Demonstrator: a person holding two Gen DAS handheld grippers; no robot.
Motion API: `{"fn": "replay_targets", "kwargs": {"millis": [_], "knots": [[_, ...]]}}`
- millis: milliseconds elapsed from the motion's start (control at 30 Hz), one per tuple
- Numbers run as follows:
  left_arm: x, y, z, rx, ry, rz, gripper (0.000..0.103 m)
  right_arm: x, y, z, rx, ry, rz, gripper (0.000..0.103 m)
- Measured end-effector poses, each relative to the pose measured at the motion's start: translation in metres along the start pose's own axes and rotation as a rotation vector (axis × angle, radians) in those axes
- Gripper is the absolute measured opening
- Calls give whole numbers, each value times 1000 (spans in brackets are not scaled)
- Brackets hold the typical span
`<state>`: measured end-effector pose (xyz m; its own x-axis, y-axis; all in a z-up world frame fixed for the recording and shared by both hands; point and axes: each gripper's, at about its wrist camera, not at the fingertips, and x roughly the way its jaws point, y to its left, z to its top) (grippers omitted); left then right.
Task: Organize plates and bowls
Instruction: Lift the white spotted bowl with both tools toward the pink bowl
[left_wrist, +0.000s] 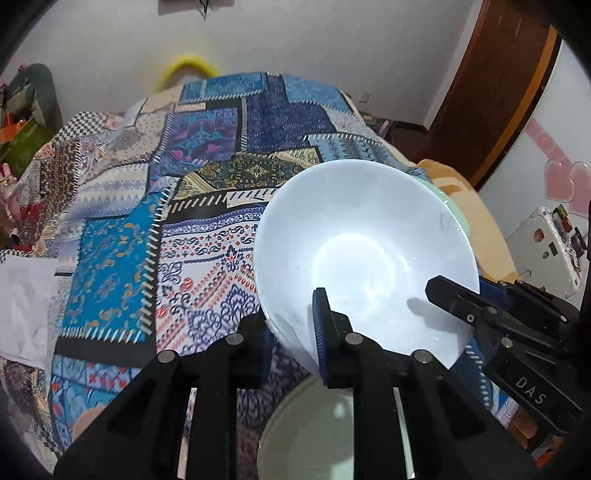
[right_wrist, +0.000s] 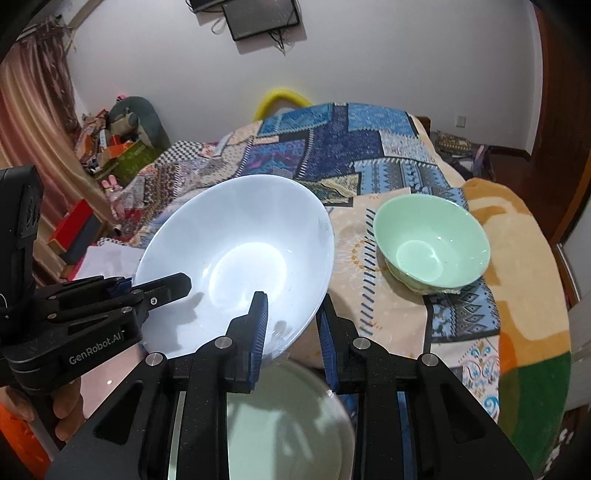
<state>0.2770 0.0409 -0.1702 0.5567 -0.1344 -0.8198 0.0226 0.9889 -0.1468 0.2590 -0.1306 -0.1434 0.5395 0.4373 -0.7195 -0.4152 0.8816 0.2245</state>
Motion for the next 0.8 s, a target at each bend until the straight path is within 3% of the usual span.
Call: {"fn": "replay_targets", "kwargs": {"millis": [400, 800], "knots": [[-77, -1, -38, -12, -75, 21, 19, -32, 35, -20, -40, -32, 36, 24], [-120, 23, -83, -59, -101, 48, 19, -34, 78, -45, -87, -16, 80, 24]]}}
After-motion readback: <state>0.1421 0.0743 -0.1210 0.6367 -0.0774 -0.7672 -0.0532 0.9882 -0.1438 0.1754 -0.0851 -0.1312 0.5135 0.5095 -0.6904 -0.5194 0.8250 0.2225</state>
